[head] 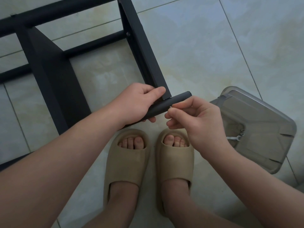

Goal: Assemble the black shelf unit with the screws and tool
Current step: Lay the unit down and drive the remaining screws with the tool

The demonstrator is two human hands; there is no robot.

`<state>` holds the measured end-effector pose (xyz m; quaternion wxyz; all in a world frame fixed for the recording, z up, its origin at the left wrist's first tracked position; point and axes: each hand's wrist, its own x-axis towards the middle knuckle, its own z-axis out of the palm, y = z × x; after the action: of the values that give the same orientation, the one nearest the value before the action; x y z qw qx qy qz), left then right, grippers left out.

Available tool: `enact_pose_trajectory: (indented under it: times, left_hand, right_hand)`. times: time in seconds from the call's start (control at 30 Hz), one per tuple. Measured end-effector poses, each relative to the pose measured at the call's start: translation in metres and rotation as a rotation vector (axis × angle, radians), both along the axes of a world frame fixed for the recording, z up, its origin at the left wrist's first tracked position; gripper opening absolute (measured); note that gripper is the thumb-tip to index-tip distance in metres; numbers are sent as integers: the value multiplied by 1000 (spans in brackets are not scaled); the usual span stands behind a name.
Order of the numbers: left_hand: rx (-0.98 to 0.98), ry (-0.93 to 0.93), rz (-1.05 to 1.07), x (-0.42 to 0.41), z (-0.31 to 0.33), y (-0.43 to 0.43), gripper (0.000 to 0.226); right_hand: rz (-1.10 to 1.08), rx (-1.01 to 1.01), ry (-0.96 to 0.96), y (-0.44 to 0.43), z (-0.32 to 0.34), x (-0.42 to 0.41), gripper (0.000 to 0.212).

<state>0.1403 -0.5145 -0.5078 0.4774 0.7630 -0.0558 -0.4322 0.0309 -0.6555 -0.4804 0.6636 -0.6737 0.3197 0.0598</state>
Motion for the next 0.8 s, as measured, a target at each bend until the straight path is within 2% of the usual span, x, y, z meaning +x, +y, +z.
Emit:
enact_pose_trajectory:
  times: [0.07, 0.2, 0.27, 0.37, 0.5, 0.6, 0.73, 0.8]
  left_hand:
    - [-3, 9, 1, 0, 0, 0, 47]
    - [6, 11, -15, 0, 0, 1, 47]
    - [13, 19, -17, 1, 0, 1, 47]
    - [16, 30, -13, 2, 0, 2, 49]
    - [18, 39, -14, 2, 0, 2, 50]
    - [27, 40, -30, 2, 1, 2, 51]
    - [28, -16, -25, -1, 2, 1, 47]
    - [-12, -35, 33, -1, 1, 1, 37]
  right_hand:
    - [53, -76, -17, -5, -2, 0, 14]
    - [232, -367, -85, -7, -5, -1, 17]
    - [229, -343, -62, -6, -5, 0, 18]
    - [158, -198, 21, -6, -3, 4, 18]
    - [167, -210, 8, -10, -1, 8, 26]
    - [258, -360, 43, -16, -2, 11, 39]
    - [357, -670, 210, -35, -3, 18, 67]
    - [406, -680, 182, -39, -3, 21, 65]
